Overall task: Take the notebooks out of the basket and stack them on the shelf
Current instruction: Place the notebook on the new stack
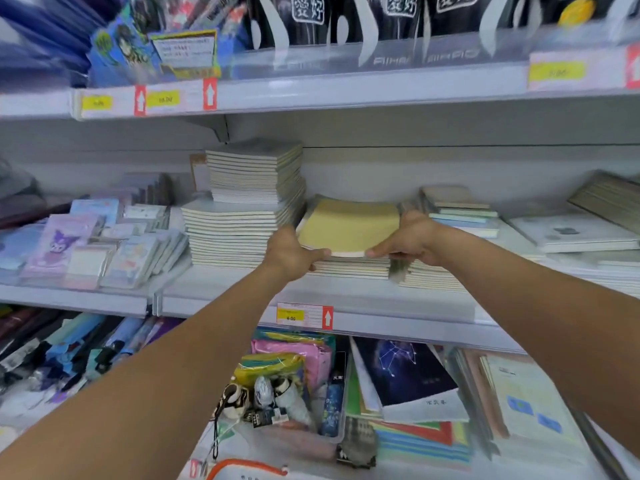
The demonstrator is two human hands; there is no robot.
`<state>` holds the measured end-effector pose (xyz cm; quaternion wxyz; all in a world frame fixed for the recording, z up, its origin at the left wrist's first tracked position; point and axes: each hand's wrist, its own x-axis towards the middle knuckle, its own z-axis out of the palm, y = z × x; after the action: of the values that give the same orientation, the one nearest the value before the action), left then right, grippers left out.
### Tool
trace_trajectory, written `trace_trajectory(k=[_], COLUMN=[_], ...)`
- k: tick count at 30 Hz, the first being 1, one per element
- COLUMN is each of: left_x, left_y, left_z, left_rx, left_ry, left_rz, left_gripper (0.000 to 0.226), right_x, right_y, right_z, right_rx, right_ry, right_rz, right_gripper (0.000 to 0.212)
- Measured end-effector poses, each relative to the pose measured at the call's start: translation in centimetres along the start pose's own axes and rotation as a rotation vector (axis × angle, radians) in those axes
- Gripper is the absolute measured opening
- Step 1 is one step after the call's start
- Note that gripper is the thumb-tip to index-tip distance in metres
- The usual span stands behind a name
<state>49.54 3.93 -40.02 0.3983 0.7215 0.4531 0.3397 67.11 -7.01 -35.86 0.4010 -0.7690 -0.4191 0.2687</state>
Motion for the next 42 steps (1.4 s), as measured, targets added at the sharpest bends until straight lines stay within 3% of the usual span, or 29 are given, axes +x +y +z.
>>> trace_trajectory(k=[2, 5, 10, 14, 18, 19, 21, 23, 24, 25, 27, 31, 32, 34, 36, 39, 42], left_x=[0.7, 1.8, 3.1, 3.6, 3.7, 3.1, 0.1, -5.2, -8.3, -11.3, -17.5, -29.6, -32.1, -35.4, -36.1, -34.7, -34.4], left_y=[-0.4, -1.0, -2.1, -2.8, -3.1, -3.0, -3.3, -5.1, -6.9, -9.8, -17.6, -34.4, -36.7, -39.1, -39.4, -38.9, -39.2], left_z=[-0.1, -0.2, 0.0, 0.2, 0.3, 0.3, 0.1, 0.4, 0.8, 1.6, 3.6, 6.9, 7.3, 8.0, 8.2, 7.4, 7.0], left_rx=[0.156, 0.233, 0.300, 0.252, 0.228, 0.246, 0.248, 0.047, -0.058, -0.120, -0.133, 0.114, 0.190, 0.201, 0.129, 0.261, 0.158], left_ry=[0.072, 0.155, 0.218, 0.202, 0.174, 0.193, 0.340, 0.518, 0.576, 0.598, 0.491, -0.086, -0.220, -0.331, -0.341, -0.355, -0.293], left_rz=[0.068, 0.120, 0.192, 0.191, 0.168, 0.197, 0.337, 0.474, 0.490, 0.459, 0.252, -0.547, -0.766, -1.056, -1.099, -1.029, -1.151], left_gripper=[0.042, 0.032, 0.019, 0.017, 0.025, 0.028, 0.037, 0.030, 0.022, 0.015, 0.008, 0.014, 0.019, 0.018, 0.014, 0.012, 0.017], right_x=[1.0, 2.1, 3.6, 3.9, 3.5, 3.0, 0.3, -4.3, -6.9, -9.4, -12.8, -16.1, -17.2, -19.3, -20.2, -19.9, -18.9], right_y=[0.3, 0.7, 1.7, 2.2, 1.6, 1.4, 1.5, 3.1, 4.8, 7.3, 14.8, 32.6, 36.0, 40.7, 43.1, 44.2, 43.6], right_z=[-0.2, 0.0, 0.9, 1.0, 0.8, 0.8, 1.6, 4.6, 7.2, 10.5, 17.9, 29.3, 30.4, 30.9, 31.1, 31.9, 32.4], right_rx=[-0.208, -0.252, -0.650, -0.786, -0.785, -0.790, -0.757, -0.495, -0.293, -0.114, -0.018, -0.435, -0.529, -0.626, -0.598, -0.550, -0.680], right_ry=[0.049, 0.052, 0.085, 0.085, 0.085, 0.146, 0.433, 0.700, 0.730, 0.671, 0.372, -0.543, -0.658, -0.726, -0.723, -0.716, -0.695], right_rz=[-0.046, -0.087, -0.194, -0.269, -0.194, -0.201, -0.331, -0.556, -0.661, -0.723, -0.609, 0.086, 0.226, 0.385, 0.459, 0.555, 0.515], right_gripper=[0.050, 0.037, 0.046, 0.039, 0.041, 0.042, 0.040, 0.034, 0.031, 0.029, 0.029, 0.022, 0.038, 0.090, 0.101, 0.086, 0.051])
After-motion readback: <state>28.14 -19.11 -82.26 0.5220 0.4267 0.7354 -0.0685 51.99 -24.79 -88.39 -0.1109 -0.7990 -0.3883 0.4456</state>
